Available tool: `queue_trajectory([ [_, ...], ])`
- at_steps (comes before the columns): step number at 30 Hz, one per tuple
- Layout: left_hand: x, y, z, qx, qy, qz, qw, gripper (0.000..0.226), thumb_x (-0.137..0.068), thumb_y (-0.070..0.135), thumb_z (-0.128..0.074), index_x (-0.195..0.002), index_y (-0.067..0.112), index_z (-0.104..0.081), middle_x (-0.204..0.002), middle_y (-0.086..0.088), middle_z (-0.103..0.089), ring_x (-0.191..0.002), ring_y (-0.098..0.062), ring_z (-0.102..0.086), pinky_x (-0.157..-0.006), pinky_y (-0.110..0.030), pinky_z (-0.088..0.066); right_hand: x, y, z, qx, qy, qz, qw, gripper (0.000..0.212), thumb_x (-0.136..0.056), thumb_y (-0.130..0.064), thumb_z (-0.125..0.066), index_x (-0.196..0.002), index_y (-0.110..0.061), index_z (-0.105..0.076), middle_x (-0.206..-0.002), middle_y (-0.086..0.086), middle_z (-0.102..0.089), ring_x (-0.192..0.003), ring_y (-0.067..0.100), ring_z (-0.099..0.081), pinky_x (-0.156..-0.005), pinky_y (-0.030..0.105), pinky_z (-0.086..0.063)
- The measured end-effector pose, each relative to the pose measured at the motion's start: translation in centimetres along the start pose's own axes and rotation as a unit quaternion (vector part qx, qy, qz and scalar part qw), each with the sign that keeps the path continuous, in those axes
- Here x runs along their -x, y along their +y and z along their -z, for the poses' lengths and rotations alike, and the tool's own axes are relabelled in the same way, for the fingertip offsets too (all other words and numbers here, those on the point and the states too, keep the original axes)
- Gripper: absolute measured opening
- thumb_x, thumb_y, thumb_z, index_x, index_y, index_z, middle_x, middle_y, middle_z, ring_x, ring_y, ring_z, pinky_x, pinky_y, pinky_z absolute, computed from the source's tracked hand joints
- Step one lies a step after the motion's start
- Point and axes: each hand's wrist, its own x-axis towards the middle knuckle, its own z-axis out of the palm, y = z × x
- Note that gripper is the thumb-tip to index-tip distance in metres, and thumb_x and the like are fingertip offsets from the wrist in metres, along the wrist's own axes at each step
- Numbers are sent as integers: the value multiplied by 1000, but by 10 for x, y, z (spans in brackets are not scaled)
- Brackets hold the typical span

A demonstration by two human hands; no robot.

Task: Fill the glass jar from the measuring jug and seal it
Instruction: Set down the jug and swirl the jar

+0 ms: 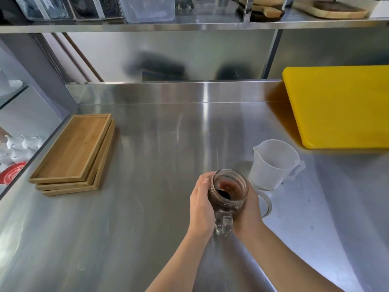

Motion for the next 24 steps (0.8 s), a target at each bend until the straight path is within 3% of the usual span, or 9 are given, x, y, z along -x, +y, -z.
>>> queue_trajectory([
  [2,-2,-5,2,7,-3,18,1000,35,-84,31,-43,-90,10,-69,-94,-20,-70,-96,-39,-63,-95,-53,-46,-1,2,4,12,8,-2,1000,47,-90,-40,-42,-71,-11,-73,-73,6,-72,-70,19,-68,-62,29,-53],
  [7,-6,-11,8,3,-11,34,999,35,-80,28,-40,-86,10,-69,-85,-11,-71,-85,-22,-64,-79,-32,-51,-5,9,13,104,66,5,992,46,-88,-48,-46,-83,-11,-73,-83,8,-72,-80,23,-67,-74,34,-47],
  [13,-9,-15,14,3,-4,56,998,36,-81,30,-39,-85,13,-70,-95,-23,-69,-91,-29,-63,-89,-46,-48,-9,13,13,181,112,-7,977,49,-86,-50,-49,-94,-8,-72,-93,13,-72,-89,27,-67,-80,37,-50],
  [17,-14,-17,18,-12,2,46,999,37,-81,29,-39,-87,11,-71,-96,-20,-71,-92,-30,-64,-86,-41,-49,-12,9,11,273,144,-8,951,46,-85,-52,-50,-88,-12,-73,-94,11,-74,-92,25,-66,-89,41,-48],
  [19,-14,-17,19,-22,9,28,999,36,-82,28,-40,-89,10,-70,-91,-11,-73,-92,-25,-65,-81,-31,-51,-13,2,10,343,150,58,926,36,-90,-39,-51,-82,-9,-68,-86,10,-70,-84,22,-63,-82,35,-47],
  [21,-13,-16,20,-25,19,11,999,31,-87,27,-42,-92,13,-69,-87,4,-74,-90,-14,-65,-78,-20,-50,-11,-11,8,416,143,161,884,20,-90,-22,-55,-76,-12,-64,-77,5,-65,-77,15,-58,-73,20,-44],
  [23,-11,-13,24,-24,6,4,1000,31,-89,35,-44,-103,19,-66,-95,12,-73,-97,-7,-64,-85,-20,-47,-10,-26,14,520,119,224,816,7,-87,-19,-60,-80,-20,-62,-82,-3,-64,-78,5,-56,-69,10,-41],
  [24,-11,-12,27,-26,-19,5,999,38,-86,44,-46,-111,22,-63,-105,11,-72,-105,-6,-62,-91,-22,-45,-12,-33,20,586,110,242,765,5,-84,-18,-62,-85,-23,-61,-89,-4,-63,-86,7,-55,-76,16,-42],
])
